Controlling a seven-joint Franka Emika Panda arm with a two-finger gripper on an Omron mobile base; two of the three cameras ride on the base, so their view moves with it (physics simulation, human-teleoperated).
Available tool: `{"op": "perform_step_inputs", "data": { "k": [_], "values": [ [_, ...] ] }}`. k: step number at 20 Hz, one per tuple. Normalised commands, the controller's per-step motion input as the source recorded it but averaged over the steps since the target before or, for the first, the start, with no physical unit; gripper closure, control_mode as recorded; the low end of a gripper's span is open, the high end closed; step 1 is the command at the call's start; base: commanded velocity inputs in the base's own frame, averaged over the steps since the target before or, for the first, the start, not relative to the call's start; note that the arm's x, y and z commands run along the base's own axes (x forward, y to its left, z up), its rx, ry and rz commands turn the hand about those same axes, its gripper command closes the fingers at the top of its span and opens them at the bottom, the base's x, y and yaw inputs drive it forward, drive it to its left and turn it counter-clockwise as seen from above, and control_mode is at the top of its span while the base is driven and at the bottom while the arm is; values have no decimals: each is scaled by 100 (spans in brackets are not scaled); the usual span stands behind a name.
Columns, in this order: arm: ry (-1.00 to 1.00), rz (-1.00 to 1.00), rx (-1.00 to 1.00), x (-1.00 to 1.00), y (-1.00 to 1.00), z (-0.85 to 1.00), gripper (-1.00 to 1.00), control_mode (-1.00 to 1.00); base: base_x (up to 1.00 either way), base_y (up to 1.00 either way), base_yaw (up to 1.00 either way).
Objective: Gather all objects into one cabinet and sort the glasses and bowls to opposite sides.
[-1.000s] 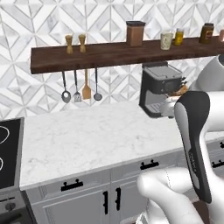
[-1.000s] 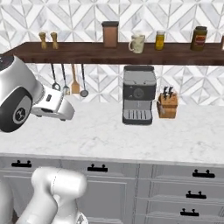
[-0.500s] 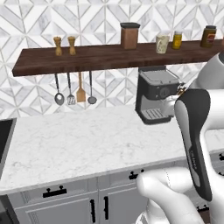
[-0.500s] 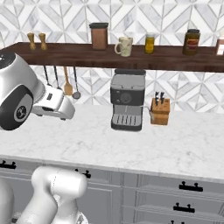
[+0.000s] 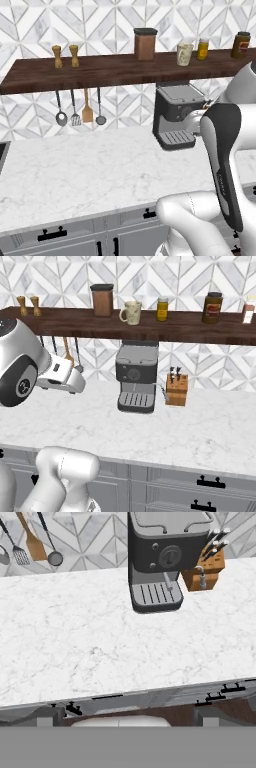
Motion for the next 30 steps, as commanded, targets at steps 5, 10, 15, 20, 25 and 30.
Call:
{"op": "perform_step_inputs", "data": {
  "k": [5,10,15,20,25,30],
  "values": [
    [0,0,0,0,0,0,-100,100,54,-8,0],
    [0,0,0,0,0,0,-100,100,26,-2,0],
    [0,0,0,0,0,0,-100,100,0,0,0],
    [0,0,0,0,0,0,-100,100,0,0,0],
    [-8,-2,0,-6,0,4,-100,-100,0,0,0],
    [-17,-13,0,-4,0,63,-100,-100,0,0,0]
  ]
}}
